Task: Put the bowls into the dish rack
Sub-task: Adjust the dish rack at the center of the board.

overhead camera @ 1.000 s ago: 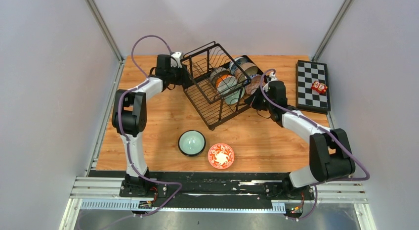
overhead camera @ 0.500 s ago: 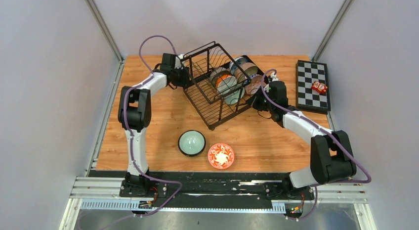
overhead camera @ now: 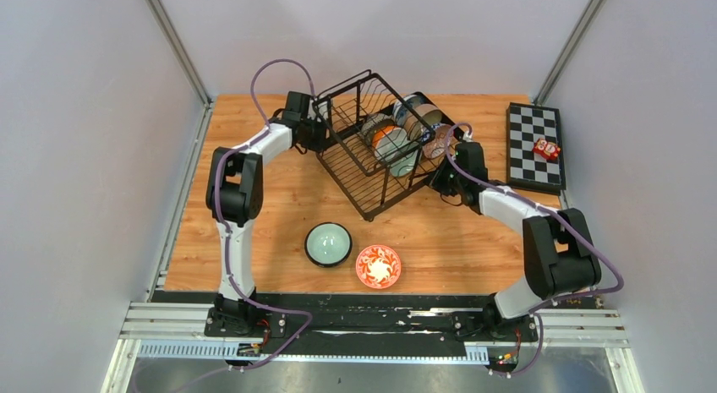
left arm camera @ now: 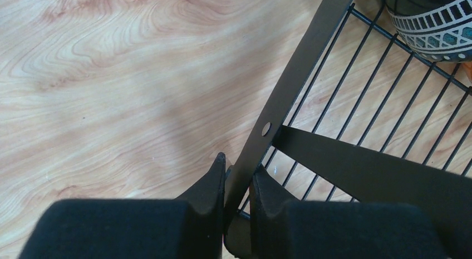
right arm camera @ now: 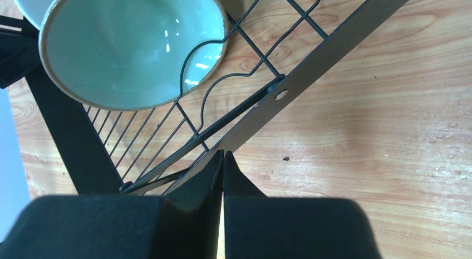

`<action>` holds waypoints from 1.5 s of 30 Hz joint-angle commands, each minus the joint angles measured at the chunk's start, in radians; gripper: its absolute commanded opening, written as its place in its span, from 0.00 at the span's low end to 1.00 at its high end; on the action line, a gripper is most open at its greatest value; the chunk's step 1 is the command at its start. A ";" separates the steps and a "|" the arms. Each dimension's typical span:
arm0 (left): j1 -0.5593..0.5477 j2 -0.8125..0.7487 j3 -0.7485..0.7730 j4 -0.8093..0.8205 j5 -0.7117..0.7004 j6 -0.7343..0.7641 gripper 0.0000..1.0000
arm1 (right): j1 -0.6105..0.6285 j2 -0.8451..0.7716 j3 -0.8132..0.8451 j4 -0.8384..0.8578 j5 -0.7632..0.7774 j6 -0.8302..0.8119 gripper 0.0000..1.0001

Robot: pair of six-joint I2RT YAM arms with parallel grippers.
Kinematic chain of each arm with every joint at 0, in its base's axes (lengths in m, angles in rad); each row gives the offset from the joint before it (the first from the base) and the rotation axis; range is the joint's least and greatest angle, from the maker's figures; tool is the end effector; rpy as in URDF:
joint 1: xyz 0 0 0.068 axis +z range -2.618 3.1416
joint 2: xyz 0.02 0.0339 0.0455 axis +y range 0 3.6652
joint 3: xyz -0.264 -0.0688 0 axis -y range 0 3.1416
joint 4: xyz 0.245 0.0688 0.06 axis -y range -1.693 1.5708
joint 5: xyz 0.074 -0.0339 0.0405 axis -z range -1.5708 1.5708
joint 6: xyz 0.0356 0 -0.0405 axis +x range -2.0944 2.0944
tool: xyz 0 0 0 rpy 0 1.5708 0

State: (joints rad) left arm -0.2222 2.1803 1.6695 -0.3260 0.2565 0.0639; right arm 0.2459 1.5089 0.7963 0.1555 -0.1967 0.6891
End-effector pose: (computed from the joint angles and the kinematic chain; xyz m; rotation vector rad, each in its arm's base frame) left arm 0.4729 -0.1161 0.1820 0.4606 2.3618 -0.3820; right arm 0.3094 0.0848 0.2046 0.3674 2.1813 0.7472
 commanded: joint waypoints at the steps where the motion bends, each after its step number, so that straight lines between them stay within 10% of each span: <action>1: -0.002 -0.057 -0.050 0.048 -0.067 -0.192 0.00 | -0.017 0.043 0.046 -0.008 0.034 0.028 0.03; 45: -0.308 -0.600 -0.778 0.449 -0.167 -0.672 0.00 | -0.106 0.232 0.278 0.025 -0.212 -0.060 0.03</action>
State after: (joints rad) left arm -0.4412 1.6222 0.8917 -0.0708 0.0200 -0.4969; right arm 0.1204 1.7607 1.0248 0.1913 -0.3237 0.6483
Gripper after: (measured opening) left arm 0.133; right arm 0.027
